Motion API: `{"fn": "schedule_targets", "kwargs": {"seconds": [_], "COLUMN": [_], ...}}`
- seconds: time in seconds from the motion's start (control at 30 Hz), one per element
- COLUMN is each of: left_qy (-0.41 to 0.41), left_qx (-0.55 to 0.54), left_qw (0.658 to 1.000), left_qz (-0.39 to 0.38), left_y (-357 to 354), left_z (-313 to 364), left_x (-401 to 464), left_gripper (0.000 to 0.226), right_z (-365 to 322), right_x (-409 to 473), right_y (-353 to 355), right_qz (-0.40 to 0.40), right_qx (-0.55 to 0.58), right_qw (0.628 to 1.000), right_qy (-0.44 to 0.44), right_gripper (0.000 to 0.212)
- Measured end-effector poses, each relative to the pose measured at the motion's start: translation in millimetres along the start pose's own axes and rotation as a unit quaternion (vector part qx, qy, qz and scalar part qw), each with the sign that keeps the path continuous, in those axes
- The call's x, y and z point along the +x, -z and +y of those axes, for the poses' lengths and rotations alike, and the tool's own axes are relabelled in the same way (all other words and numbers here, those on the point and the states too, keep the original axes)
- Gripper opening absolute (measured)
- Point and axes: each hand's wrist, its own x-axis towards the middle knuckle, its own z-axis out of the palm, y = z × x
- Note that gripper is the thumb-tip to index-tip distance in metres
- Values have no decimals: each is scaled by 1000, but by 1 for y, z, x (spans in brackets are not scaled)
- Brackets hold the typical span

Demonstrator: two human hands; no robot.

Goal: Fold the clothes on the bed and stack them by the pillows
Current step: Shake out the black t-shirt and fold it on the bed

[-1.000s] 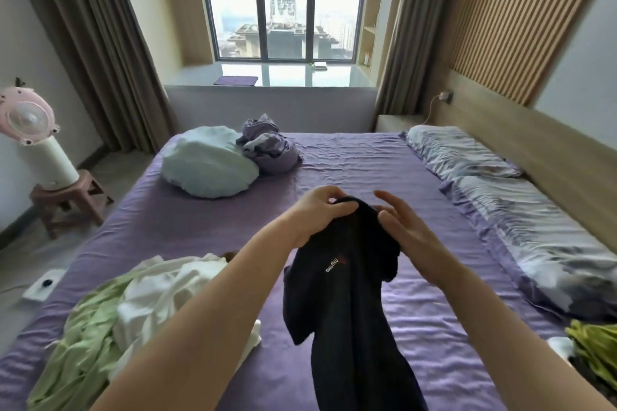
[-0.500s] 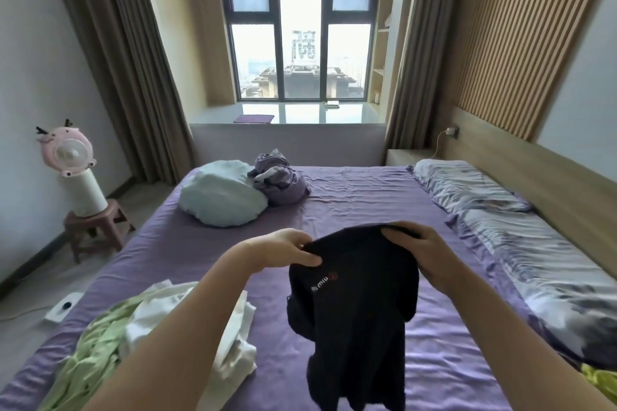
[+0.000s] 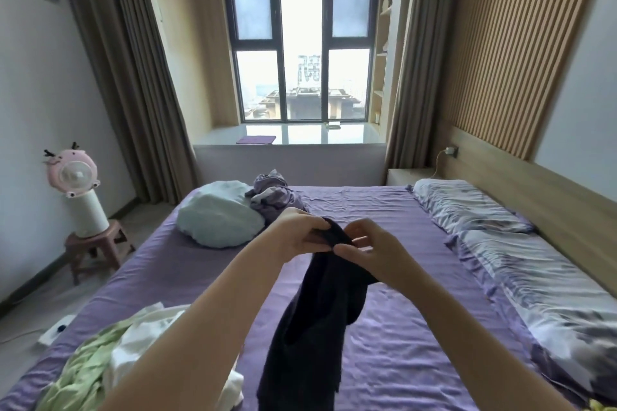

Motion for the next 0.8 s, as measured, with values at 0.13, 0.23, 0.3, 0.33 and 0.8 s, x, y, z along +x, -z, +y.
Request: {"fn": "schedule_targets", "kwargs": {"seconds": [0.13,0.23,0.3,0.33,0.8], "left_qy": [-1,-40,-102,-136,-220], "left_qx": [2,102,238,288,360], "left_qw": [998,994,965,945,906], "left_qz": [-56,-21,48,74,16], "left_y": [9,15,20,23,36], "left_z": [14,13,12,11,3], "left_x": [-1,-2,-2,0,-9], "left_gripper": [14,12,7,15,24], "right_z": [4,0,-4,-7,24], "right_x": [10,18,24,27,17], "right_y": [-12,-11,-9,-7,-8], "right_qz": [53,58,51,49,21], "right_qx": [-71,-134,-153,-154,-234], "right_qw": [996,989,986,987,971], "right_qy": [10,17,26,27,-52], "right_gripper": [22,16,18,20,20]}}
